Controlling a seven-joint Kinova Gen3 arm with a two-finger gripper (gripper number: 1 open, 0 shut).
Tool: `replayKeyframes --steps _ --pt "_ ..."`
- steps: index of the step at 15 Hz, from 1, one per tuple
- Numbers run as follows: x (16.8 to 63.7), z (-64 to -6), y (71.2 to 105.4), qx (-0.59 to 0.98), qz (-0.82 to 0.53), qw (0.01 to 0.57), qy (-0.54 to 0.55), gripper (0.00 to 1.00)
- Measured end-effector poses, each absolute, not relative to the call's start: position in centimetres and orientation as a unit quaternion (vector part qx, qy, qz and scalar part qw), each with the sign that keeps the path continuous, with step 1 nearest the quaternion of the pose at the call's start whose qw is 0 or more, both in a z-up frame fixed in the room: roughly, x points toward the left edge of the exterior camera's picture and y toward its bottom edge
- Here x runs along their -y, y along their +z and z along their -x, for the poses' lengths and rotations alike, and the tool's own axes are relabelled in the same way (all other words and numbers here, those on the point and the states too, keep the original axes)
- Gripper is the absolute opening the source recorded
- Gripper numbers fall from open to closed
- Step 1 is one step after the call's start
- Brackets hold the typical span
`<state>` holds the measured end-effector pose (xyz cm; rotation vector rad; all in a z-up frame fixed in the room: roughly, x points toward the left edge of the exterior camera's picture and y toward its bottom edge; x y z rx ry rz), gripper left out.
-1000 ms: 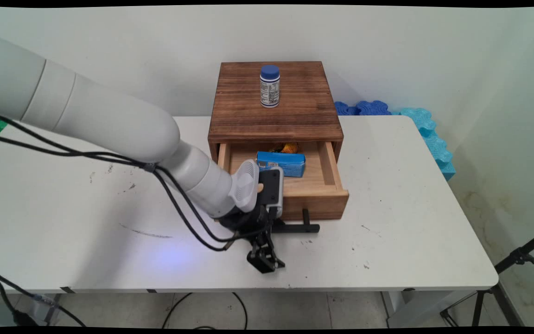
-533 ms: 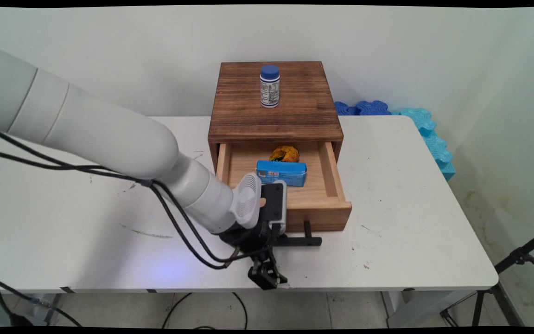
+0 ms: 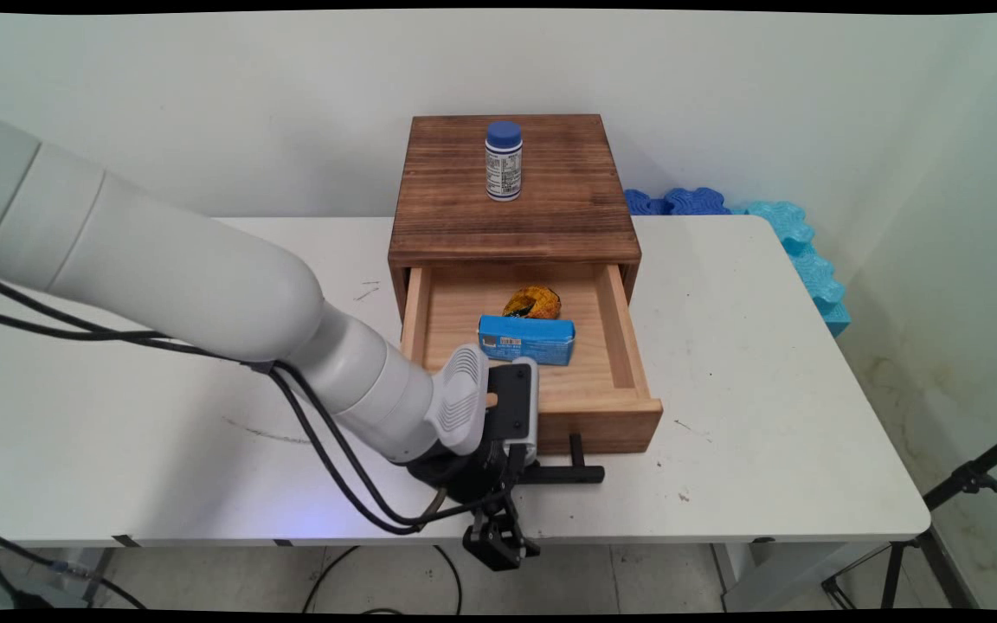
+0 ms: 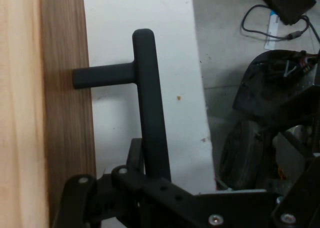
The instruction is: Open the drawer
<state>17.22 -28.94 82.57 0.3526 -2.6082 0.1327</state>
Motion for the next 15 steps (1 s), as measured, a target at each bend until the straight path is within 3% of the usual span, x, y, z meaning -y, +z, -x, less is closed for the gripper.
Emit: replayKeyframes --steps 15 --pt "25.9 -17.3 83.3 0.958 -0.125 0.254 0.034 1.00"
